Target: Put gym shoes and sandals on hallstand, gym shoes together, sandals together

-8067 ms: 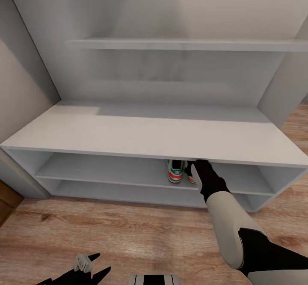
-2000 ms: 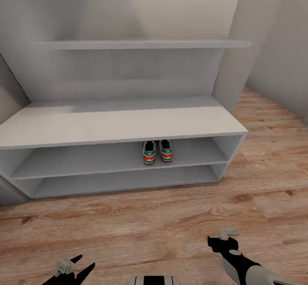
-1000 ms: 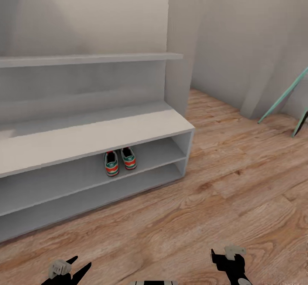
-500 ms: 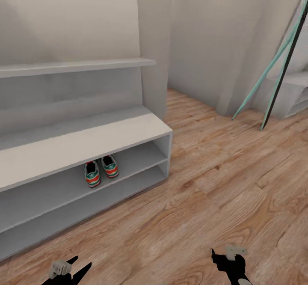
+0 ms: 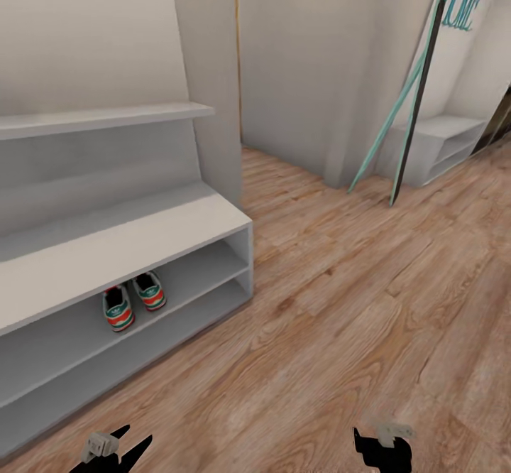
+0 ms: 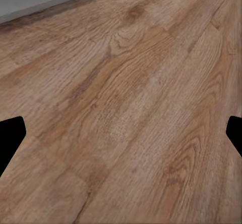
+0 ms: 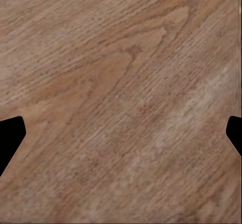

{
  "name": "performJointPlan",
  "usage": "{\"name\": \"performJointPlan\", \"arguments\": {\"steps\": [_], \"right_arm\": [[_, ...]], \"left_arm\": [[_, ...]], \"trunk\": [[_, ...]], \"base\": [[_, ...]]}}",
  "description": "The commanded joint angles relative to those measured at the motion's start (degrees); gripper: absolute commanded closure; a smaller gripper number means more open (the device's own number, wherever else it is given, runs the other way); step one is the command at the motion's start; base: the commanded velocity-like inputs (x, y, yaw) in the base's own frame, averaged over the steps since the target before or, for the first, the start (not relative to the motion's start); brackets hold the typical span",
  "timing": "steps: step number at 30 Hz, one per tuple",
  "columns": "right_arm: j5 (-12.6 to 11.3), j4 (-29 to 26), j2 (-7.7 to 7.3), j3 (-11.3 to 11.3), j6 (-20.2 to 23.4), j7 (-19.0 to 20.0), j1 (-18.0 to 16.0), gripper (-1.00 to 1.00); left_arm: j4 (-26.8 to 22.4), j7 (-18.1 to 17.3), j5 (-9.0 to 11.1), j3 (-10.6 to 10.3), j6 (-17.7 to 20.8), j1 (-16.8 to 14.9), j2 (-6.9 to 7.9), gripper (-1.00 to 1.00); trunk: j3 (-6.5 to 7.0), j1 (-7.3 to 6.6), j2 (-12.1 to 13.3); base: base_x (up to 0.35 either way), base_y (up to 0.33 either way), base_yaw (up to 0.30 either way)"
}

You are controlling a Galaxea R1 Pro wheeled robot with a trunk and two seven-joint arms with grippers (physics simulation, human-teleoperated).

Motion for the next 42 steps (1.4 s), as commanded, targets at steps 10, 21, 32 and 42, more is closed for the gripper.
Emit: {"name": "performJointPlan", "arguments": {"steps": [10, 21, 32, 42], "right_arm": [[0.6, 0.1, -0.01, -0.3, -0.2, -0.3, 0.2, -1.0], [0.6, 0.2, 0.11, -0.3, -0.6, -0.3, 0.4, -1.0], [0.6, 0.3, 0.28, -0.3, -4.2, -0.3, 1.6, -1.0], [0.7, 0.3, 0.56, -0.2, -5.1, -0.2, 2.4, -1.0]], "left_arm": [[0.0, -0.1, 0.1, 1.9, -0.3, 0.1, -0.09, -1.0], [0.5, 2.9, -0.3, 4.1, -1.9, 0.1, -0.53, -1.0], [3.9, 13.7, -0.3, 4.0, -3.5, 0.1, -0.8, -1.0], [5.5, 19.2, -1.0, 3.4, -5.9, 0.1, -3.43, -1.0]], "trunk": [[-0.04, -0.01, 0.0], [-0.04, -0.01, 0.0], [-0.04, -0.01, 0.0], [-0.04, -0.01, 0.0]], "base": [[0.0, 0.0, -0.3], [0.0, 0.0, -0.3], [0.0, 0.0, -0.3], [0.0, 0.0, -0.3]]}}
